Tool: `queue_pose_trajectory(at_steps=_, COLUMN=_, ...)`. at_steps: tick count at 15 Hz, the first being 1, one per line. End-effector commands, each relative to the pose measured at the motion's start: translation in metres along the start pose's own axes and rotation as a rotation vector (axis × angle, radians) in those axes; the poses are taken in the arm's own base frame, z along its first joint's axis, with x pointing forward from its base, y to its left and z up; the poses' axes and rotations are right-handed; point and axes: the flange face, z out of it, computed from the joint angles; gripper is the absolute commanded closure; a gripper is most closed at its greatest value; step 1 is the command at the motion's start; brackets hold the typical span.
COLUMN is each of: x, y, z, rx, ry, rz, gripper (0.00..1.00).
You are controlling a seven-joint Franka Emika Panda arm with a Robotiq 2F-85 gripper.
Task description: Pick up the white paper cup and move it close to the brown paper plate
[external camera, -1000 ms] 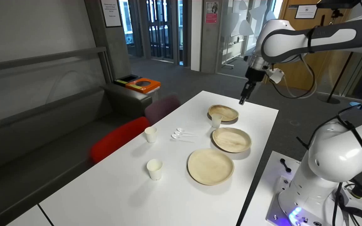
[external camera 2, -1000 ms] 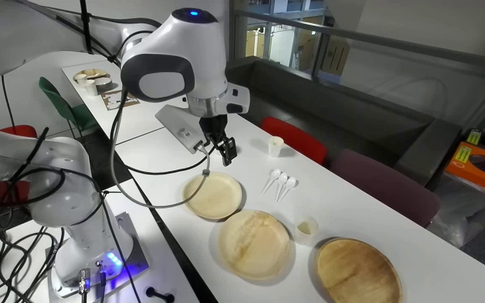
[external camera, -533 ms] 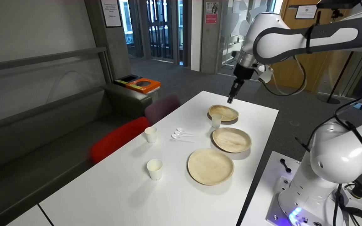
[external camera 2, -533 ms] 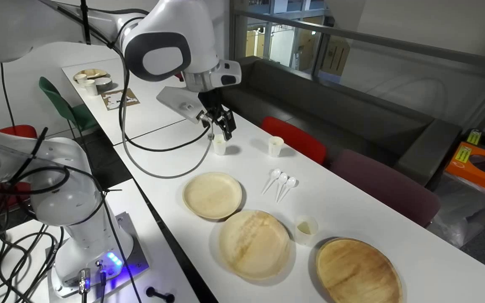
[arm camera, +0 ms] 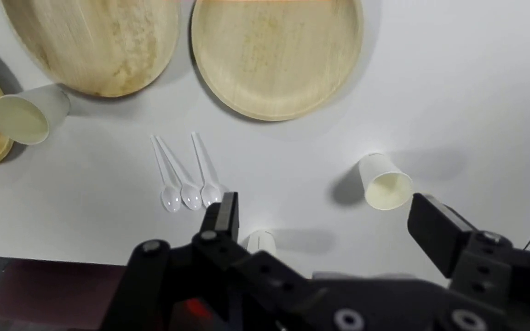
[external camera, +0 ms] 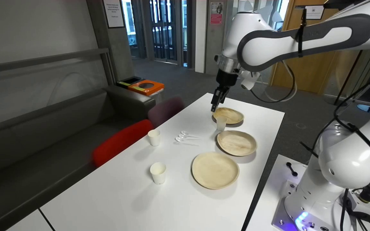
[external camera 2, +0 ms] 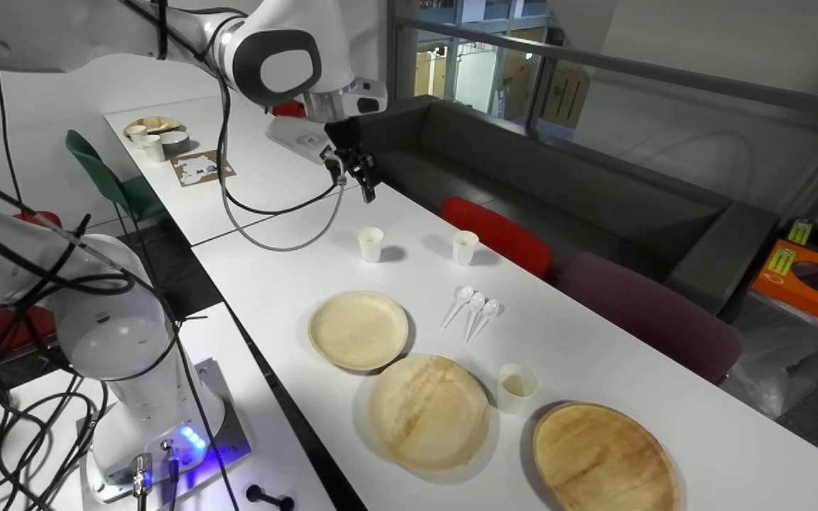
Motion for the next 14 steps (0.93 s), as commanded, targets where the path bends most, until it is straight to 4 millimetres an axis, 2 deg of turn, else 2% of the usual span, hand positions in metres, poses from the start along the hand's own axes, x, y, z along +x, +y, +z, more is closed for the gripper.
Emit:
queue_pose_trajectory(at_steps=1, x=0.031, y=-0.009, z=0.005, rx=0.061, ry=-0.025, rz=0.081, gripper=0.00)
queue_pose_trajectory(at_steps=2, x=0.014, y=-0.008, z=0.007, rx=0.029, ry=-0.018, rz=0.045, gripper=0.00)
queue_pose_trajectory(at_steps=5, x=0.017, y=-0.009, z=0.014, rx=0.032, ry=-0.036, rz=0.046, gripper=0.00)
queue_pose_trajectory(at_steps=8, x=0.017, y=-0.009, z=0.012, rx=0.031, ry=-0.032, rz=0.046, gripper=0.00)
queue_pose_trajectory(at_steps=9, x=0.016, y=-0.003, z=0.008, rx=0.026, ry=-0.019, rz=0.057, gripper=0.00)
queue_pose_trajectory(at_steps=12, x=0.026, y=-0.003, z=0.013, rx=0.006, ry=-0.017, rz=0.123, gripper=0.00)
queue_pose_trajectory(at_steps=14, x=0.040, y=-0.012, z=0.028, rx=-0.013, ry=-0.025, rz=0.190, gripper=0.00)
